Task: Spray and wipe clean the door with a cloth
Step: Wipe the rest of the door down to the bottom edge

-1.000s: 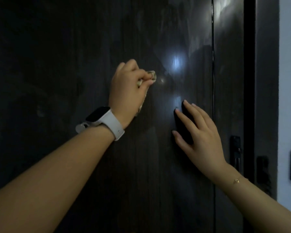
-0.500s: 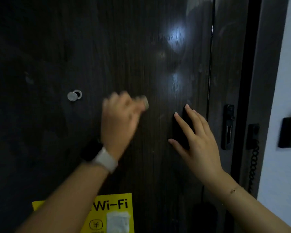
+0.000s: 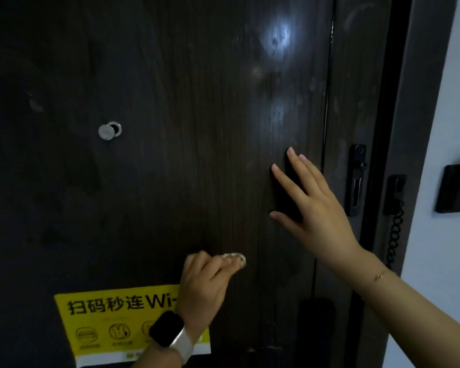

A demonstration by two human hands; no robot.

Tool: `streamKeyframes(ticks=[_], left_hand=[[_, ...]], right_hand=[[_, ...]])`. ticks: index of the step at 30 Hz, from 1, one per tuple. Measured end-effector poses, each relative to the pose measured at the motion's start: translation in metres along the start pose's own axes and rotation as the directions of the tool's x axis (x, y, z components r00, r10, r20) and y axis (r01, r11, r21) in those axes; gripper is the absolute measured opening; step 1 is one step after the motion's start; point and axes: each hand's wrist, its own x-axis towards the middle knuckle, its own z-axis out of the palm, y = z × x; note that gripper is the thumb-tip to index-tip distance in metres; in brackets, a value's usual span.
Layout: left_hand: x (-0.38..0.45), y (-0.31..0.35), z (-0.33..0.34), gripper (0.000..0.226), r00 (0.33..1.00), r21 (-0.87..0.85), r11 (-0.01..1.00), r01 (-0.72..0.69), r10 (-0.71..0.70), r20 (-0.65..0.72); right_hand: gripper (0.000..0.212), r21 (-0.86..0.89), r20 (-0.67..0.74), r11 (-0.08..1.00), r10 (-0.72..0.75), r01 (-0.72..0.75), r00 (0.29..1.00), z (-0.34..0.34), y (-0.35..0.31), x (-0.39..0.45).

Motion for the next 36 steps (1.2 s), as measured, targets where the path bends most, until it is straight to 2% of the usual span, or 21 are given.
streamKeyframes(ticks=[4,9,12,14,16,20,24,28,30,33,36], left_hand=[[0.021,-0.001,-0.004,0.021,0.999,0.025,0.998,0.050,-0.050,0.006],[0.147,-0.008,-0.029,0.013,0.937,-0.045,0.958,0.284,-0.287,-0.197],[0.195,-0.011,-0.035,0.011,0.903,-0.122,0.950,0.287,-0.310,-0.298],[0.196,-0.006,-0.031,0.011,0.901,-0.132,0.953,0.274,-0.302,-0.311],[0.171,0.003,-0.019,0.011,0.921,-0.099,0.959,0.267,-0.284,-0.267],[0.077,0.031,0.013,0.020,0.978,-0.061,0.981,0.186,-0.190,-0.080],[-0.017,0.045,0.034,0.022,0.990,-0.088,0.989,0.120,-0.113,0.085],[-0.034,0.046,0.037,0.021,0.989,-0.048,0.995,0.090,-0.083,0.125],[0.001,0.044,0.030,0.019,0.989,-0.005,0.991,0.135,-0.134,0.067],[0.069,0.041,0.019,0.014,0.950,-0.072,0.958,0.278,-0.286,-0.129],[0.089,0.041,0.024,0.011,0.938,-0.117,0.962,0.245,-0.266,-0.224]], right_hand=[[0.082,0.005,0.019,1.000,-0.013,0.013,1.000,-0.001,0.002,0.000],[0.080,-0.013,-0.015,1.000,-0.016,0.016,1.000,0.000,0.003,-0.002],[0.077,-0.033,-0.097,0.998,0.050,-0.053,0.994,0.005,0.003,-0.012],[0.075,-0.029,-0.135,0.996,0.083,-0.088,0.987,0.012,0.003,-0.023],[0.075,0.003,-0.141,0.994,0.113,-0.113,0.984,0.020,0.002,-0.035],[0.075,0.063,-0.109,0.990,0.128,-0.122,0.986,0.035,0.000,-0.059],[0.070,0.086,-0.106,0.990,0.120,-0.111,0.987,0.041,0.008,-0.078],[0.069,0.109,-0.080,0.992,0.079,-0.070,0.994,0.046,0.018,-0.091],[0.068,0.106,-0.084,0.992,0.077,-0.068,0.993,0.048,0.019,-0.093],[0.066,0.108,-0.127,0.986,0.139,-0.125,0.982,0.052,0.018,-0.101],[0.067,0.149,-0.142,0.969,0.217,-0.196,0.966,0.057,0.018,-0.117]])
